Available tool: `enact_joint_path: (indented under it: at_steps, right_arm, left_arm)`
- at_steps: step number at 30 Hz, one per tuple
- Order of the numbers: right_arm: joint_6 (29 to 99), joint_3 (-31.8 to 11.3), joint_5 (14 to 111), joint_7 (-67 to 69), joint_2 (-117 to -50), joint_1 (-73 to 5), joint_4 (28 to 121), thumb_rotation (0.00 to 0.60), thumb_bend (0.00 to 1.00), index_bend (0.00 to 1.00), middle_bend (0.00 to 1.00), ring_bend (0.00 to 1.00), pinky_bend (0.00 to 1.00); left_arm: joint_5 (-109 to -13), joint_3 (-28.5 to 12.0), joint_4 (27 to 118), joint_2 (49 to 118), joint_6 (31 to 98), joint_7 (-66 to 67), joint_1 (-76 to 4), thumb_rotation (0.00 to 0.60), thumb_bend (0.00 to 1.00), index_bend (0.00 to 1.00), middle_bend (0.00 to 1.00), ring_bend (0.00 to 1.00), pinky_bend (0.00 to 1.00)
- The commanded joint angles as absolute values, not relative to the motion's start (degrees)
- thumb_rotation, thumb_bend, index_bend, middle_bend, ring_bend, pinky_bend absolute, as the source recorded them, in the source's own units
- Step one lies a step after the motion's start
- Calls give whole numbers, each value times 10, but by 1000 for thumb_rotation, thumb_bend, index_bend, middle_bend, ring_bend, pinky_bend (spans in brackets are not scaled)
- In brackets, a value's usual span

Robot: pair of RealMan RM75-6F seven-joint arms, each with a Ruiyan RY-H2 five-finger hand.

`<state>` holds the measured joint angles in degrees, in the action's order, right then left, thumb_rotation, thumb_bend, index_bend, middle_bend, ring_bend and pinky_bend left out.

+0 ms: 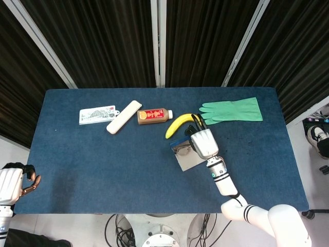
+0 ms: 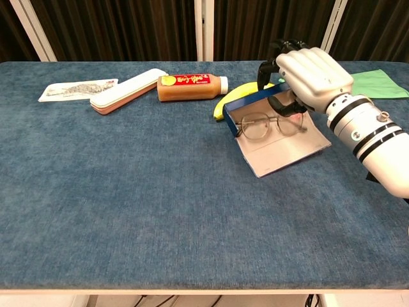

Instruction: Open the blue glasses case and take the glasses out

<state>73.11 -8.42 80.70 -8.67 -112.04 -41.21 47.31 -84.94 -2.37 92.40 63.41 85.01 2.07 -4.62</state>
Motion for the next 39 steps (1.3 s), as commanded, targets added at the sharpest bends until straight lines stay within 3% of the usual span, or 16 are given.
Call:
enact_joint_path:
  at_steps: [1,5,9,14,19,23,28,31,39]
  right_arm:
    - [734,-90,812,-83,-1129,-410,460,600,386,697,357,0,0]
    - [706,-93,807,-82,-1125,-414,468,600,385,686,354,0,0]
    - [656,-110,778,-132,-1103,-423,511,600,347,592,315,0,0]
    - [608,-124,741,-189,-1061,-427,588,600,219,207,199,0,0]
    - [592,-129,714,-235,-1006,-417,678,600,176,77,158,0,0]
    - [609,-119,734,-216,-961,-401,752,600,176,80,159,0,0]
    - [604,-74,785,-171,-897,-381,831,600,208,328,171,0,0]
    - [604,-47,807,-166,-888,-372,839,600,256,416,180,0,0]
    - [591,-24,819,-171,-912,-368,806,600,281,463,184,0,0]
  left_arm:
    - [-850,-24,924,634,851,21,-46,600,328,708,679,489,430]
    - [-849,-24,924,634,850,21,-46,600,328,708,679,489,430]
    - [-849,-24,925,634,850,22,-46,600,327,708,679,489,430]
    - [-849,-24,924,634,850,20,-46,600,327,709,679,489,430]
    - [-849,-23,924,634,850,20,-46,600,328,708,680,489,430]
    - [-849,-23,925,634,850,21,-46,600,328,708,679,489,430]
    - [-848,-24,926,634,850,24,-46,600,327,708,679,489,430]
    - [-848,-24,926,634,850,25,-46,600,327,708,679,489,430]
    - [-848,-24,926,635,851,26,-46,600,328,708,679,489,430]
